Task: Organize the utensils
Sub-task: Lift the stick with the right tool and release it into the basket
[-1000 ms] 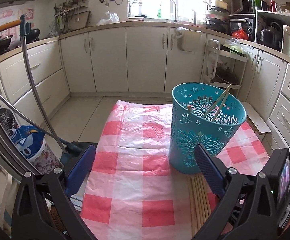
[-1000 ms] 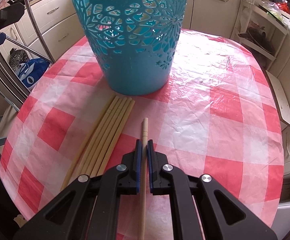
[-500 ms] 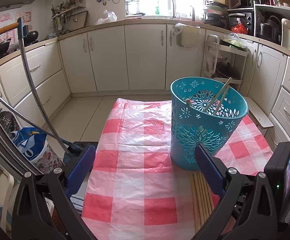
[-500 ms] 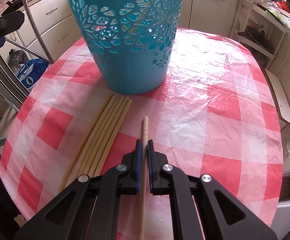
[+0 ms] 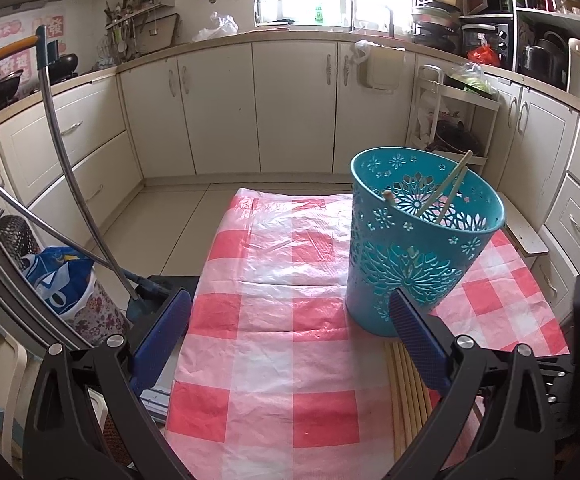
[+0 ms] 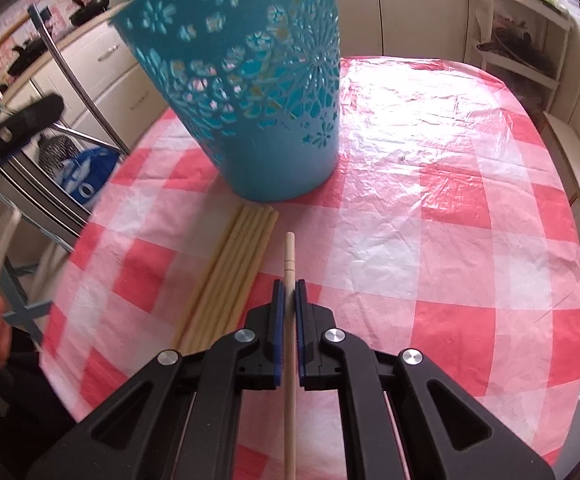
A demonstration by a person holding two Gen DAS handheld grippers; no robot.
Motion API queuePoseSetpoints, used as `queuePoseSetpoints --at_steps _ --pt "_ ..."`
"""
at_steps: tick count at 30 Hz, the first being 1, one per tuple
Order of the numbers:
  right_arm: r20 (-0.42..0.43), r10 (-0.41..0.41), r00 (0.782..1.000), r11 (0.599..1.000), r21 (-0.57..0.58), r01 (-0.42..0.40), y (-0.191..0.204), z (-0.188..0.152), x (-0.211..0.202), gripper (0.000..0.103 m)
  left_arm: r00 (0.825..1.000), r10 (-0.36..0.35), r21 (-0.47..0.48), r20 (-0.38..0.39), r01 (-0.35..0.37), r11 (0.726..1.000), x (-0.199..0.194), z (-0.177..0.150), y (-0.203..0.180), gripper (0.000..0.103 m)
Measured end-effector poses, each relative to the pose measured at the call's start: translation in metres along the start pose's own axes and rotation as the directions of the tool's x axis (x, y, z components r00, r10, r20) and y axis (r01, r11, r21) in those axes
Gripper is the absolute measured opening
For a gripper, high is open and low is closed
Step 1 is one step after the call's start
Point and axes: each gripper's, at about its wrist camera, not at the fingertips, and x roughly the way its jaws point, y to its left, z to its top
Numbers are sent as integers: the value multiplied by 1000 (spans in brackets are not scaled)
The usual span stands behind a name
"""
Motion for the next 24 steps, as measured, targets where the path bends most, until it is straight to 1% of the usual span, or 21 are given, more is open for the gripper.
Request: queuePoseSetpoints --at_steps 4,7,12,13,15,16,17,19,21,23,24 --pt "32 90 995 995 33 -91 2 1 -18 6 1000 0 -27 -4 0 1000 1 2 8 95" --pt "55 131 990 990 41 -134 6 1 -29 6 1000 -3 -37 -4 2 999 0 2 11 95" --pt "106 227 968 968 85 -237 7 8 -44 6 1000 0 -45 -2 0 999 -1 3 16 95" --pt "128 260 957 958 87 -272 8 10 -50 6 1000 1 -51 -1 -1 999 -2 3 17 95" --pt "172 301 938 945 82 -318 7 18 -64 6 1000 1 -66 1 -1 998 -3 5 21 95" --pt "205 321 925 936 77 -342 7 22 -73 6 1000 2 -78 2 -2 997 -4 6 24 95" --pt "254 342 905 925 76 -371 7 29 -86 6 1000 2 -88 3 -1 996 -4 7 27 95" --pt "324 350 879 917 74 -393 8 43 -102 6 1000 -2 -108 4 2 994 -4 8 31 95" --pt "425 323 846 921 64 -384 12 68 -121 6 1000 -4 -123 2 4 992 -3 9 35 95" --pt "500 286 818 930 61 -363 18 94 -130 6 1000 -6 -136 -3 5 991 -2 10 37 95" --pt "544 255 800 939 59 -340 22 108 -133 6 1000 -7 -144 -5 7 990 -1 10 39 95"
